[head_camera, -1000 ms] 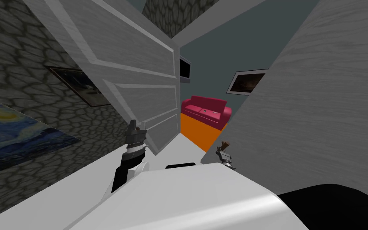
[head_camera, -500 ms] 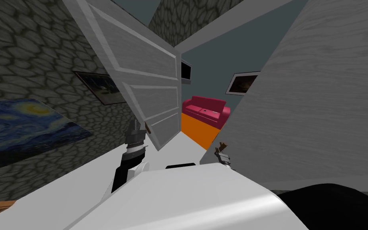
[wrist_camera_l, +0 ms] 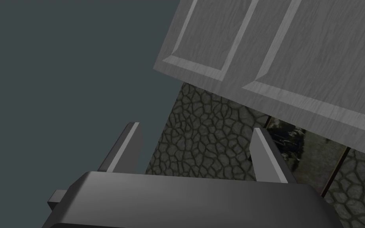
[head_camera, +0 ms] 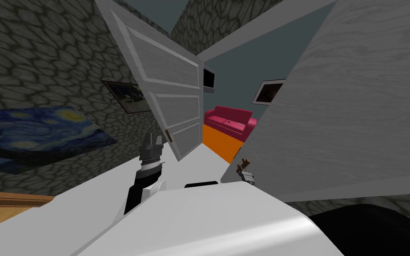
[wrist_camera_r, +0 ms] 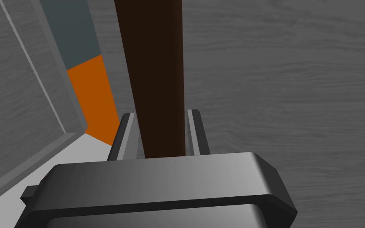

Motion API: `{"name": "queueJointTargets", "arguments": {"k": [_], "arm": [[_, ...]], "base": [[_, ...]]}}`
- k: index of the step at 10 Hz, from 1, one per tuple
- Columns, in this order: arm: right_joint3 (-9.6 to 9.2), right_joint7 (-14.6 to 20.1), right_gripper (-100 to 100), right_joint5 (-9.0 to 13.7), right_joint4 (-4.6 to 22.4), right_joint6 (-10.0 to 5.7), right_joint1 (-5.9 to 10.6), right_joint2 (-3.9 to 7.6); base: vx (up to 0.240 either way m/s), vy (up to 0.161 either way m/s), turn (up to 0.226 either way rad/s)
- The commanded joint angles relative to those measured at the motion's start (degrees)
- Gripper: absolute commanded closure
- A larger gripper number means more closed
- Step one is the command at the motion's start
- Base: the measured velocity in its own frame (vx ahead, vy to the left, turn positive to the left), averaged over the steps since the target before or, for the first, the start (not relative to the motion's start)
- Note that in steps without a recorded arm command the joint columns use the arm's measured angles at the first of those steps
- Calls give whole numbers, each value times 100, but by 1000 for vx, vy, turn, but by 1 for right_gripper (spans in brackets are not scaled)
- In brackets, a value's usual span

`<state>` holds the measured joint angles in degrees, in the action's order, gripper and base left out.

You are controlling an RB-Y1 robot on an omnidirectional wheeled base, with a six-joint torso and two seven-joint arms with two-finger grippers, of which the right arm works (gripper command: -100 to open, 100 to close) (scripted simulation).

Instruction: Pull the door open

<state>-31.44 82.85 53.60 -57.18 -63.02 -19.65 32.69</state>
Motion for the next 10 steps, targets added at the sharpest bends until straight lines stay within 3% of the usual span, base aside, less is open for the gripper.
{"name": "queueJointTargets", "arguments": {"k": [1,2,10], "arm": [[-119,45,100,-82,-61,-99,-76,77],[-77,23,100,-55,-43,-49,-39,46],[-571,359,100,-355,55,-486,-149,316]], "base": [[-265,-4,54],[-124,11,9],[-217,-32,106]]}}
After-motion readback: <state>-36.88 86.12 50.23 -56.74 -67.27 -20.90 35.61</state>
